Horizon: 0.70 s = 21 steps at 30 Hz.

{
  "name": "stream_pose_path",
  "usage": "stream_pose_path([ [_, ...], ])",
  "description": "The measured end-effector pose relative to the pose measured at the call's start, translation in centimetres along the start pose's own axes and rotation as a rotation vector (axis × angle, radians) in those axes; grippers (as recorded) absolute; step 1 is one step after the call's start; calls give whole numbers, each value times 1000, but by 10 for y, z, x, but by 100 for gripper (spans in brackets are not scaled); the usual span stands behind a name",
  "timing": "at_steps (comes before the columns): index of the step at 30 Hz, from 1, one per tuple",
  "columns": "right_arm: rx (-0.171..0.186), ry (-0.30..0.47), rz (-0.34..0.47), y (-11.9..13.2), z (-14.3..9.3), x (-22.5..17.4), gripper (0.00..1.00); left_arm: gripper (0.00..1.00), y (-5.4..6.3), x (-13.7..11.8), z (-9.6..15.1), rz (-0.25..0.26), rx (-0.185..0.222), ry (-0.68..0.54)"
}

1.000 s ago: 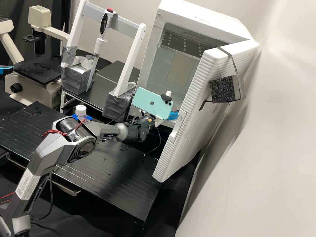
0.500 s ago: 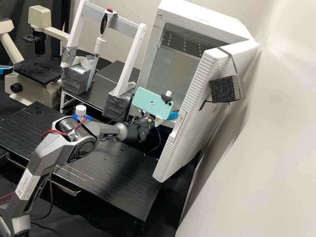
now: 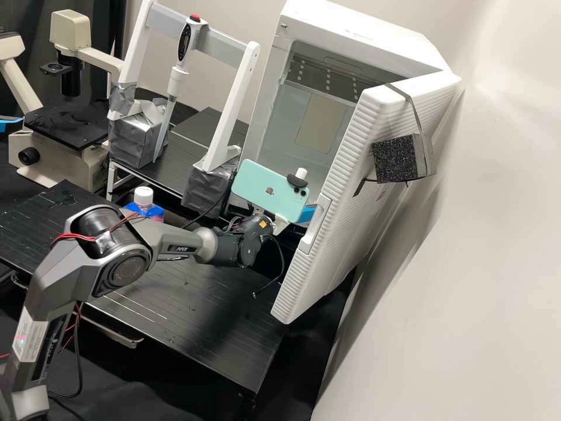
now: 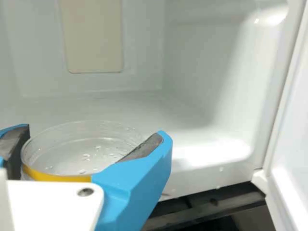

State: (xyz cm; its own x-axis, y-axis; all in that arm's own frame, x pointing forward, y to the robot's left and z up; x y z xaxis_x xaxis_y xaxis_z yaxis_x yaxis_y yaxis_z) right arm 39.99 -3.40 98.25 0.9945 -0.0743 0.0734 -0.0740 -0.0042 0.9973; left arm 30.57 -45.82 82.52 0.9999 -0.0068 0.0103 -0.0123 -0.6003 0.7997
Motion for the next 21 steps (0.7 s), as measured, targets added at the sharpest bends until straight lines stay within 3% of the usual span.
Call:
stream_pose_path([
  [6,31,29,2,-7,4,-34,0,100,0,0,0,0,0,0],
  [11,97,15,50,-15,9,-72,0,100,0,0,0,0,0,0],
  [16,87,39,49,-34,5,-105,0,100,0,0,0,0,0,0],
  [21,77,110,-5,-61,-10,-135,0,100,0,0,0,0,0,0],
])
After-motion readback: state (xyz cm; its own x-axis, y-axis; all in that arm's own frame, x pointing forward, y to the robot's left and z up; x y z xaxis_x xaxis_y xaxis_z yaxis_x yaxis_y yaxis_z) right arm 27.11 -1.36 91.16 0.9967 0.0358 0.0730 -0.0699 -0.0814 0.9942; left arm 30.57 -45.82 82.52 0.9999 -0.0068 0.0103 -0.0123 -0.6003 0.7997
